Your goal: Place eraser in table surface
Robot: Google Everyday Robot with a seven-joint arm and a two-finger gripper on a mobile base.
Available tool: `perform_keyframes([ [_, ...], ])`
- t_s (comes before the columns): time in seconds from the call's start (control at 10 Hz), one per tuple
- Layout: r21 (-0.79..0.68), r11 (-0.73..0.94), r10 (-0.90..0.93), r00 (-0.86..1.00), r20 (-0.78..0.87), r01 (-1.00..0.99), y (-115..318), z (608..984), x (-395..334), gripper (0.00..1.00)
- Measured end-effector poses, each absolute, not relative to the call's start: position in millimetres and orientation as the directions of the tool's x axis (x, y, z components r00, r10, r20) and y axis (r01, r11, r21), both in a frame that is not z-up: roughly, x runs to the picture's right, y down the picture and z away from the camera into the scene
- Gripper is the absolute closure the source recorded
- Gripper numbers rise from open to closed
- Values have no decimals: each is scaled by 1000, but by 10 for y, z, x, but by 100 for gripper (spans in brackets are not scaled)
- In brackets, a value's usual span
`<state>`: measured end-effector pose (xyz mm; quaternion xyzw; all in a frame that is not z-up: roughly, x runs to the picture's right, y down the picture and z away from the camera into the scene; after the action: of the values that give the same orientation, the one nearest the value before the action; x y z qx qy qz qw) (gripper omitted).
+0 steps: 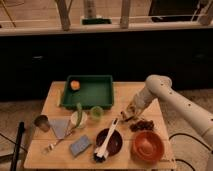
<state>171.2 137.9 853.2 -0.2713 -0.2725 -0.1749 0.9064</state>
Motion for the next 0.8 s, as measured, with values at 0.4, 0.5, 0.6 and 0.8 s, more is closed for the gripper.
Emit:
perform_keyframes([
  [0.4,-390,812,-164,810,563,435,1324,8653,1789,99],
  [0.5,-388,818,-159,817,555,424,1295,8683,1806,90],
  [0.6,-388,821,-157,820,551,418,1280,8699,1812,82],
  [0.8,-390,828,-150,829,539,403,1249,8739,1841,61],
])
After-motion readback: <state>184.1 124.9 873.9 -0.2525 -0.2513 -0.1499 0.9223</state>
